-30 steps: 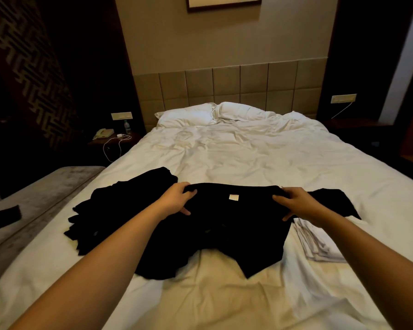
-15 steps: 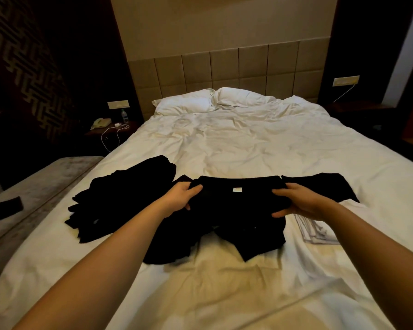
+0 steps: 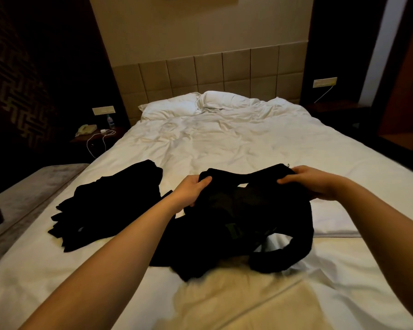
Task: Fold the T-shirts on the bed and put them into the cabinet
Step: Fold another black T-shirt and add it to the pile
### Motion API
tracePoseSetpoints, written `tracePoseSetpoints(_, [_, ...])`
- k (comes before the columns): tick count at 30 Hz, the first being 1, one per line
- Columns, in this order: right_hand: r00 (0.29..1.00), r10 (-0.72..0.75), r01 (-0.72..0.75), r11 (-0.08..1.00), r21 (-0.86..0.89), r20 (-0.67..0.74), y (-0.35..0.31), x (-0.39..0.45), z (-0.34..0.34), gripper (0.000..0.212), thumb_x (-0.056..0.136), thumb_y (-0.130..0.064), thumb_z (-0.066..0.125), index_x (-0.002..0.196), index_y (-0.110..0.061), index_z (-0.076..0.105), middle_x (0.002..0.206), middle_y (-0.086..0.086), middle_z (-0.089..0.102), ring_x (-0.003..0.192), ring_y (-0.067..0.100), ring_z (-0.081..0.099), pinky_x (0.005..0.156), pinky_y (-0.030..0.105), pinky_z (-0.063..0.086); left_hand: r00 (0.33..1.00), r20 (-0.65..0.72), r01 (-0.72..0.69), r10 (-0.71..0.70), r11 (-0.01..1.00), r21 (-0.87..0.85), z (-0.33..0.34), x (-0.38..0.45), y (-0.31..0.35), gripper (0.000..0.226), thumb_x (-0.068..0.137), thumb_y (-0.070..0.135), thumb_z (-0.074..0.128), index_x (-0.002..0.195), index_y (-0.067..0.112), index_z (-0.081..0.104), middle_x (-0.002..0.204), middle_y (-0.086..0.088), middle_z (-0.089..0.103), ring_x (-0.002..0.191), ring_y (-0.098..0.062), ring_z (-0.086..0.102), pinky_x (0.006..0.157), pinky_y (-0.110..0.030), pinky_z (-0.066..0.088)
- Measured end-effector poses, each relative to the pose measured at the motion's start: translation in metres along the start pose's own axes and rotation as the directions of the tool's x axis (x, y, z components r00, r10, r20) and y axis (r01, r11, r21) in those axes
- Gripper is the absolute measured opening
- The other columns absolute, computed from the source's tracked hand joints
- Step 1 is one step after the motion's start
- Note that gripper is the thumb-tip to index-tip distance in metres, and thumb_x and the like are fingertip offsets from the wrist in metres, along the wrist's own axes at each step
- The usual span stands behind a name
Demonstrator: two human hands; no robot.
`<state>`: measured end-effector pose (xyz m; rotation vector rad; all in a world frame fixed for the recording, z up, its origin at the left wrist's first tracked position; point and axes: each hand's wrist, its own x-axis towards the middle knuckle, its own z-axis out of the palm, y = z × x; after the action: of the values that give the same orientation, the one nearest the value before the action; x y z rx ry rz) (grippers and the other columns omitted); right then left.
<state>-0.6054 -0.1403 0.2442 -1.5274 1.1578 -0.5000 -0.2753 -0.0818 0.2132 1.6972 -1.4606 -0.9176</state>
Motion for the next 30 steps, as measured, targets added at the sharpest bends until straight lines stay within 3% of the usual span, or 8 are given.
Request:
tracePoseSetpoints(6, [0.996,0.026,-0.024,0.999,-0.029,0.08,0.035,0.031,0.03,0.037,0.093,-0.031,0.066,0.11,0.001,0.065,0.065,0.001,0.063,0.055,0.015,0.059,0.049,0.027,0.043,0.987,-0.142,0.089,-0.075,0.991,0.097,-0.025,0.001,-0.043,0.038,0.1,0.04,0.059,0.084,0.007,0.065,0.058,0.0,0.056,0.045,-0.012,0.053,0.046,-0.025,0.04])
tracePoseSetpoints(11, [0.997,0.064,-0.062,0.997,0.047,-0.043,0.051,0.074,0.067,0.036,0.095,-0.034,0.063,0.114,-0.002,0.064,0.108,0.012,0.069,0.095,0.028,0.07,0.059,0.033,0.059,0.959,-0.274,0.117,-0.078,0.984,0.131,-0.036,0.016,-0.084,0.031,0.096,0.037,0.065,0.089,0.007,0.07,0.072,-0.008,0.066,0.059,-0.023,0.065,0.049,-0.036,0.054])
tracePoseSetpoints(18, [0.966,0.094,-0.101,0.995,-0.016,-0.241,0.077,0.138,0.094,0.034,0.097,-0.036,0.061,0.109,-0.004,0.065,0.101,0.011,0.068,0.088,0.027,0.068,0.052,0.032,0.059,0.929,-0.364,0.172,-0.07,0.951,0.256,-0.024,0.054,-0.132,0.032,0.101,0.035,0.057,0.095,0.005,0.066,0.086,-0.011,0.067,0.081,-0.026,0.066,0.064,-0.036,0.049])
tracePoseSetpoints(20, [0.96,0.099,-0.116,0.992,-0.05,-0.263,0.085,0.156,0.098,0.031,0.098,-0.035,0.06,0.105,-0.005,0.065,0.099,0.011,0.068,0.086,0.027,0.068,0.052,0.033,0.058,0.911,-0.394,0.23,-0.121,0.943,0.242,-0.017,0.07,-0.143,0.034,0.103,0.038,0.053,0.116,0.009,0.065,0.108,-0.008,0.068,0.083,-0.025,0.066,0.059,-0.037,0.056])
tracePoseSetpoints(23, [0.937,0.052,-0.109,0.983,-0.148,-0.347,0.095,0.182,0.103,0.032,0.099,-0.036,0.058,0.095,-0.006,0.067,0.088,0.013,0.07,0.078,0.028,0.068,0.068,0.046,0.06,0.86,-0.411,0.345,-0.302,0.938,0.033,-0.006,0.093,-0.156,0.056,0.104,0.039,0.051,0.15,0.01,0.041,0.151,-0.004,0.044,0.087,-0.025,0.066,0.047,-0.027,0.049])
tracePoseSetpoints(25, [0.922,0.009,-0.11,0.964,-0.241,-0.386,0.097,0.201,0.102,0.035,0.099,-0.037,0.056,0.081,-0.008,0.064,0.072,0.012,0.064,0.065,0.026,0.062,0.059,0.041,0.051,0.847,-0.439,0.345,-0.298,0.938,0.029,-0.006,0.112,-0.164,0.05,0.103,0.039,0.053,0.143,0.009,0.05,0.143,-0.005,0.052,0.094,-0.03,0.066,0.048,-0.026,0.046])
tracePoseSetpoints(27, [0.916,-0.016,-0.11,0.951,-0.289,-0.402,0.099,0.218,0.101,0.041,0.1,-0.035,0.054,0.069,-0.009,0.055,0.059,0.008,0.052,0.055,0.023,0.052,0.048,0.033,0.033,0.865,-0.468,0.294,-0.179,0.937,0.186,-0.009,0.131,-0.172,0.035,0.1,0.041,0.056,0.101,0.007,0.065,0.099,-0.007,0.067,0.086,-0.032,0.066,0.052,-0.03,0.039])
tracePoseSetpoints(30, [0.913,-0.023,-0.137,0.923,-0.359,-0.407,0.102,0.25,0.099,0.04,0.1,-0.034,0.053,0.075,-0.005,0.06,0.063,0.01,0.055,0.057,0.025,0.053,0.047,0.031,0.03,0.893,-0.445,0.258,-0.06,0.88,0.398,-0.014,0.16,-0.181,0.043,0.1,0.041,0.057,0.071,0.009,0.05,0.066,-0.004,0.054,0.066,-0.026,0.057,0.054,-0.036,0.035])
